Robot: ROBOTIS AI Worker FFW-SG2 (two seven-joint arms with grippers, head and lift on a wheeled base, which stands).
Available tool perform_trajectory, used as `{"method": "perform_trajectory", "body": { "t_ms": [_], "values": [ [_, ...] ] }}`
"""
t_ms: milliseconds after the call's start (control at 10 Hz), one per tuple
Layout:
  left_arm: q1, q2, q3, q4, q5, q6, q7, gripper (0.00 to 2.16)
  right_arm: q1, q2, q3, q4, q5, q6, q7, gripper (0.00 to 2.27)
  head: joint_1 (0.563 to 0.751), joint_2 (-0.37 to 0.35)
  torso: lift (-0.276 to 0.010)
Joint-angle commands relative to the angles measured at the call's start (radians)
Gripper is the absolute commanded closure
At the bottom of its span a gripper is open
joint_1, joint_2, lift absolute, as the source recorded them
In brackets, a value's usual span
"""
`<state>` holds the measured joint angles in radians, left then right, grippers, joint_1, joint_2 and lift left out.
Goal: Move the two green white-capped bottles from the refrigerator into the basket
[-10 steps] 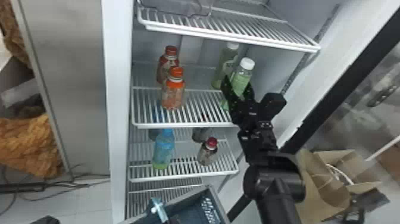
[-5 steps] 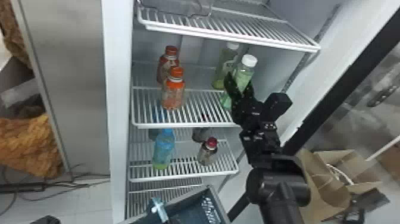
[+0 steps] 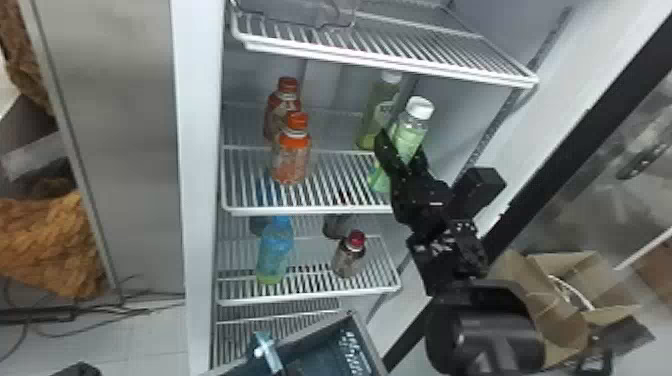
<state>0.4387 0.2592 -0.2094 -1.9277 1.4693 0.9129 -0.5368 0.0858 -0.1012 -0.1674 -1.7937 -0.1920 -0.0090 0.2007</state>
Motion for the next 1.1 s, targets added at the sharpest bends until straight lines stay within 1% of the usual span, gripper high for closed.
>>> {"method": "perform_trajectory", "body": {
  "t_ms": [0, 400, 500, 1000],
  "values": [
    [0.001, 0.000, 0.000, 0.002, 0.000, 0.000, 0.000, 1.21, 0.059, 0.000, 0.000, -0.100, -0.007, 0.048, 0.000, 0.89, 0.695, -0.350, -0.004],
    [0.001, 0.000, 0.000, 0.000, 0.004, 0.000, 0.000, 1.21, 0.199, 0.000, -0.002, -0.318, -0.047, 0.186, 0.000, 0.89, 0.695, -0.350, -0.004],
    [0.001, -0.002, 0.000, 0.000, 0.004, 0.000, 0.000, 1.21, 0.246, 0.000, -0.004, -0.382, -0.067, 0.227, 0.000, 0.89, 0.695, -0.350, -0.004],
    [0.001, -0.002, 0.000, 0.002, 0.004, 0.000, 0.000, 1.21, 0.459, 0.003, -0.004, -0.637, -0.217, 0.448, 0.003, 0.89, 0.695, -0.350, -0.004]
  ]
}}
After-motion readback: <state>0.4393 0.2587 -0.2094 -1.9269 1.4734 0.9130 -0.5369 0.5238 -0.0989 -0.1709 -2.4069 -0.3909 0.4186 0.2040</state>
